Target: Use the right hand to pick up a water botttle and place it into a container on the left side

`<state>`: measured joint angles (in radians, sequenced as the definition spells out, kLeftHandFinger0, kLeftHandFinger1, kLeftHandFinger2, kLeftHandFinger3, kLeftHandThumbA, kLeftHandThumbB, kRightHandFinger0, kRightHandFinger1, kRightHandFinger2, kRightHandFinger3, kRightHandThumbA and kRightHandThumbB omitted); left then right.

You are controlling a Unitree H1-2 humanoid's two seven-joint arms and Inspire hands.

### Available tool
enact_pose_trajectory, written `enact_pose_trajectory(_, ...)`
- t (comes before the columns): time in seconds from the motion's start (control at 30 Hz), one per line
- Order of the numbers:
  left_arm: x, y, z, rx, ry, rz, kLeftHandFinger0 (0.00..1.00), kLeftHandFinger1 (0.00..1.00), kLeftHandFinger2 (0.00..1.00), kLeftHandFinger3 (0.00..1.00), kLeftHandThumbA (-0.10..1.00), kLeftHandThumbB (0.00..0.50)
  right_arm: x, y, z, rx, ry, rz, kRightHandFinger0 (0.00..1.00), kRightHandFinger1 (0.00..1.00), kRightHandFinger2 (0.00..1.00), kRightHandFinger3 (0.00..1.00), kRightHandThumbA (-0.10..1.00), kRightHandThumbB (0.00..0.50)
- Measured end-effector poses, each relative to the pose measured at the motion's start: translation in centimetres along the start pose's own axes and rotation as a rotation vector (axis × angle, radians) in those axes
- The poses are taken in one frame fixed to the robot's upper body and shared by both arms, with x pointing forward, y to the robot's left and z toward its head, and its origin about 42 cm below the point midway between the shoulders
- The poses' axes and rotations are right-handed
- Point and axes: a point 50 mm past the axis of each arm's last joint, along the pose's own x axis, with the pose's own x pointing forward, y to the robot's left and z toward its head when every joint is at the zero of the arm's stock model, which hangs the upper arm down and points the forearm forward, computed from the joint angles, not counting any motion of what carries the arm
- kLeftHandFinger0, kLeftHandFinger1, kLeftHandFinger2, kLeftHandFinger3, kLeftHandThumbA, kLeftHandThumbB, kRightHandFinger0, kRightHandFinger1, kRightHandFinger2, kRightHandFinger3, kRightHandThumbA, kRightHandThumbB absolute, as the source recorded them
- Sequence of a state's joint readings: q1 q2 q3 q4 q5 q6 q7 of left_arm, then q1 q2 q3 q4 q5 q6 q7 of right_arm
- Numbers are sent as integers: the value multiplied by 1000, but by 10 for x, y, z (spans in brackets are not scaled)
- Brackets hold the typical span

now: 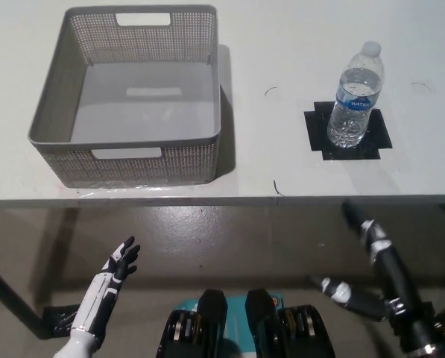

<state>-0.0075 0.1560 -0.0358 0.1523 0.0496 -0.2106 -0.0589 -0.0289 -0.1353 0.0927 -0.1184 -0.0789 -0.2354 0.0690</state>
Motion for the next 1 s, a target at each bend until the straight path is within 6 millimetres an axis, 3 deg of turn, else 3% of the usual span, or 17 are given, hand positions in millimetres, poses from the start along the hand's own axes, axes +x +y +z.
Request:
enact_pose_trajectory(0.07,0,0,0,2,-2,-1,1000,1000,1000,1000,1000,157,10,-10,11,-7,-48,-51,1000,1000,1000,1000,1000,410)
enact_pose_trajectory(0.17,0,0,0,2,-4,-1,1000,1000,1000,1000,1000,159,23,-20,16,-4,-76,-102,1000,1000,1000,1000,1000,378)
enact_pose_trajectory(0.27,0,0,0,2,-5,-2,1000,1000,1000,1000,1000,162,49,-39,21,3,-105,-169,1000,1000,1000,1000,1000,356)
enact_pose_trajectory(0.4,0,0,0,2,-5,-5,1000,1000,1000,1000,1000,155,74,-57,13,11,-84,-224,1000,1000,1000,1000,1000,325)
enact_pose_trajectory(0.5,0,-1,0,3,-5,-8,1000,1000,1000,1000,1000,157,87,-67,0,19,-37,-253,1000,1000,1000,1000,1000,348)
enact_pose_trajectory(0.53,-1,-1,0,3,-4,-8,1000,1000,1000,1000,1000,157,91,-70,-4,21,-24,-258,1000,1000,1000,1000,1000,319)
enact_pose_trajectory(0.57,-1,-1,0,3,-4,-8,1000,1000,1000,1000,1000,157,93,-71,-10,24,-6,-262,1000,1000,1000,1000,1000,377)
enact_pose_trajectory(0.7,-1,-1,0,3,-4,-12,1000,1000,1000,1000,1000,157,104,-80,-24,44,45,-279,1000,1000,1000,1000,1000,398)
enact_pose_trajectory(0.83,-1,-1,0,3,-6,-14,1000,1000,1000,1000,1000,156,113,-86,-29,69,70,-296,1000,1000,1000,1000,1000,370)
enact_pose_trajectory(0.93,-1,-1,0,3,-7,-14,1000,1000,1000,1000,1000,162,119,-88,-30,81,78,-299,1000,1000,1000,1000,1000,416)
enact_pose_trajectory(1.0,-1,-1,0,3,-6,-16,1000,1000,1000,1000,1000,162,123,-88,-31,84,86,-298,1000,1000,1000,1000,1000,420)
